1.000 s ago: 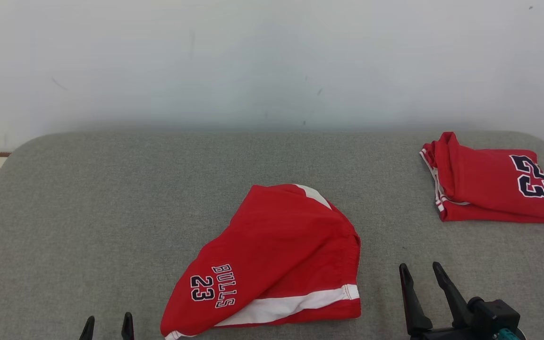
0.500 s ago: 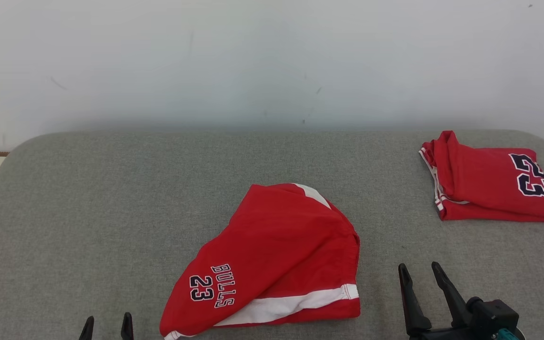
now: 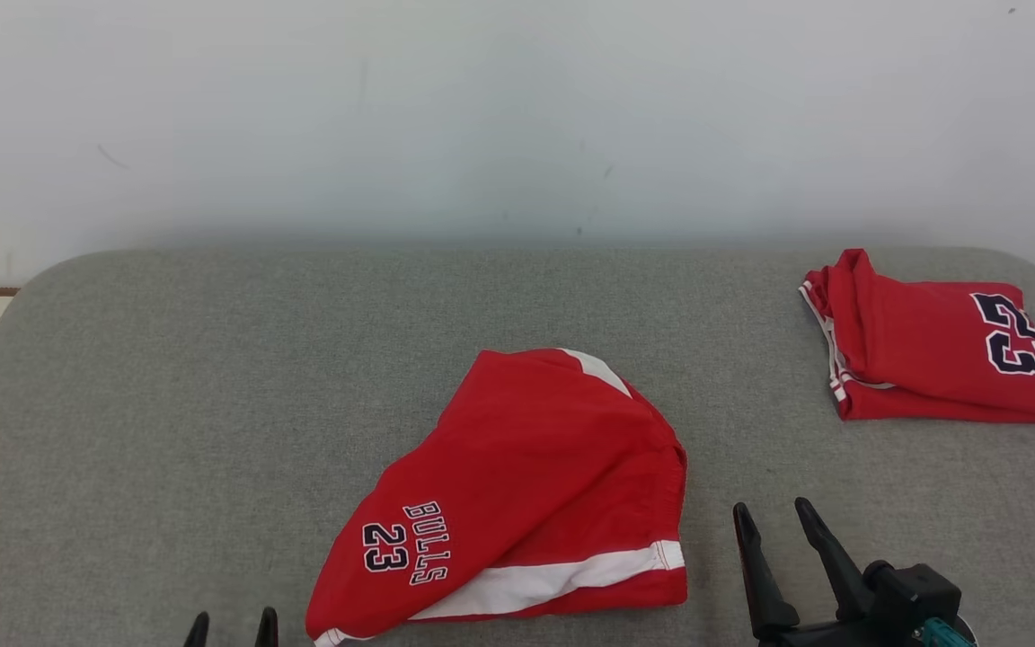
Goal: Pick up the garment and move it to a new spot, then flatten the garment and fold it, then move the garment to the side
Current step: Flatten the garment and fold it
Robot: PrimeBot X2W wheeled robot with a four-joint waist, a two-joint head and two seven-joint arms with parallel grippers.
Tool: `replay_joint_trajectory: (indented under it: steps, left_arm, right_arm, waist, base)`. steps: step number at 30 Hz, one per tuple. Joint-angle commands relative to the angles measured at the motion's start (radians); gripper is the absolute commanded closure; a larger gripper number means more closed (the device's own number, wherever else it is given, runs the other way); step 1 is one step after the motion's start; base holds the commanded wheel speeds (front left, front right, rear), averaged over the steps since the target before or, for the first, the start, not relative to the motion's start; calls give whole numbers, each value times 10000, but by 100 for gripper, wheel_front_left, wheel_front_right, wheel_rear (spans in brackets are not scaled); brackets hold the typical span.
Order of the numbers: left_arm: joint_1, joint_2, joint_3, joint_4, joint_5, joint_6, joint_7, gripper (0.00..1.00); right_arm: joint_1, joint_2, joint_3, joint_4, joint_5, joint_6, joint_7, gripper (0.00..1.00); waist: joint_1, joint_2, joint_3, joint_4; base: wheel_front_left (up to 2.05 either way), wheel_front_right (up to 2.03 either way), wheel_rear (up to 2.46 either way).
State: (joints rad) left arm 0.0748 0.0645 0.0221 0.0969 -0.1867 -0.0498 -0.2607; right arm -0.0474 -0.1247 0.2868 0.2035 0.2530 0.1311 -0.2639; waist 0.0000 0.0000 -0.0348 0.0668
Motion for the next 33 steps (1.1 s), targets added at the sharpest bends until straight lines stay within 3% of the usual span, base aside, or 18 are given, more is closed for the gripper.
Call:
replay_joint_trajectory:
  steps: [1,13,22,33]
  left_arm:
    - [131,59,-127,101,-2,-109,-30,0]
    - [-158,-26,-1010,1695,-832,-603,107,0]
    - [-1201,8,-1390,3438,-1080,-756,-37,0]
    - [-2084,-41,-1667,4178,-1068,-794,-37,0]
  right_arm:
    - [-59,-93,116,62,144,-6,55,0]
    - [-507,-551,1473,1135,1005,-6,1034,0]
    - [-1411,-547,2548,2210,1437,-6,824,0]
    - [-2125,-471,3382,3116,1890,-7,488,0]
  waist:
    - [0,0,-5,40]
    - [0,0,138,128]
    - [0,0,416,10]
    - [0,0,638,70]
  base:
    - [0,0,0]
    - [0,0,0]
    - [0,0,0]
    - [0,0,0]
